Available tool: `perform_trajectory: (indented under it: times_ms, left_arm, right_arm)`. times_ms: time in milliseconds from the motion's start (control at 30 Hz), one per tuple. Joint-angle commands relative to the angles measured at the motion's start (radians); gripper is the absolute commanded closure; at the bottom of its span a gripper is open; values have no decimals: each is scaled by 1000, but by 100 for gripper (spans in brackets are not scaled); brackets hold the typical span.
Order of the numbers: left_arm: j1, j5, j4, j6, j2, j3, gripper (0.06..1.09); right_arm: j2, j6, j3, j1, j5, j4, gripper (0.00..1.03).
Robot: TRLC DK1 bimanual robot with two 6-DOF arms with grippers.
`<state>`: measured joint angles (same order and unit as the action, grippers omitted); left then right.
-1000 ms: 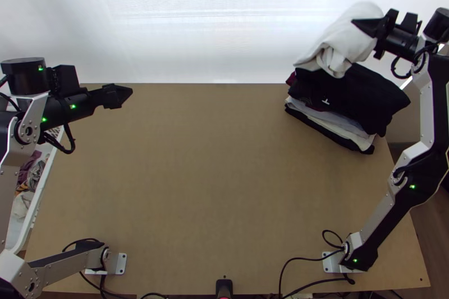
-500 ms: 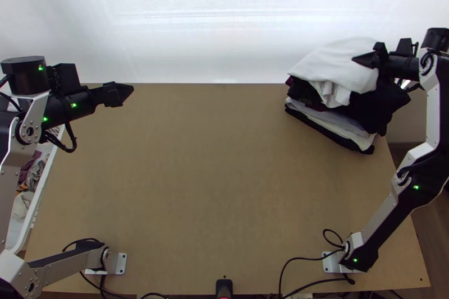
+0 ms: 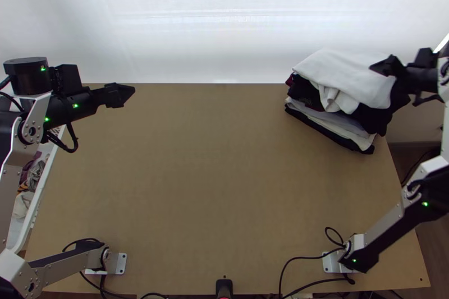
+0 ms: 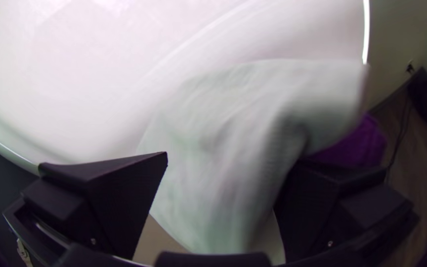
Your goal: Fold the t-shirt
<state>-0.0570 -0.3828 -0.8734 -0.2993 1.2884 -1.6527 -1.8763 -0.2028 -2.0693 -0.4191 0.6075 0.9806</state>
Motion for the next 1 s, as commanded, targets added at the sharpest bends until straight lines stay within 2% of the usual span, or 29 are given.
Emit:
perform_trajectory:
  times_ms: [0,67,133,200,233,367,500,600,767,900,967]
  left_arm:
    - [2,-22,14,-6,-15,16,10]
    - [6,-25,17,-4,-15,14,10]
    - [13,-27,19,0,-17,13,10]
    - [19,-33,19,0,-15,8,10]
    - [23,-38,19,2,-15,5,10]
    - [40,-45,20,6,-15,2,10]
    - [57,-45,36,6,-12,-1,10]
    - [89,-45,59,3,-8,-9,10]
    - [155,-45,65,2,-4,-18,10]
    - [201,-44,60,5,-18,-19,10]
    - [221,-44,54,6,-29,-19,10]
  right_arm:
    - [85,98,54,-58,-77,-3,3]
    - [114,157,87,-84,-152,-5,3]
    - [132,201,112,-107,-278,-23,3]
    - [163,235,155,-121,-422,-112,3]
    - [189,240,183,-126,-466,-188,3]
    - [298,241,271,-92,-486,-448,3]
    - [371,252,397,51,-496,-671,3]
    - [384,292,494,172,-542,-804,3]
    - [309,356,667,310,-624,-1034,3]
    - [195,362,773,318,-686,-1237,3]
    - [137,362,804,302,-713,-1286,3]
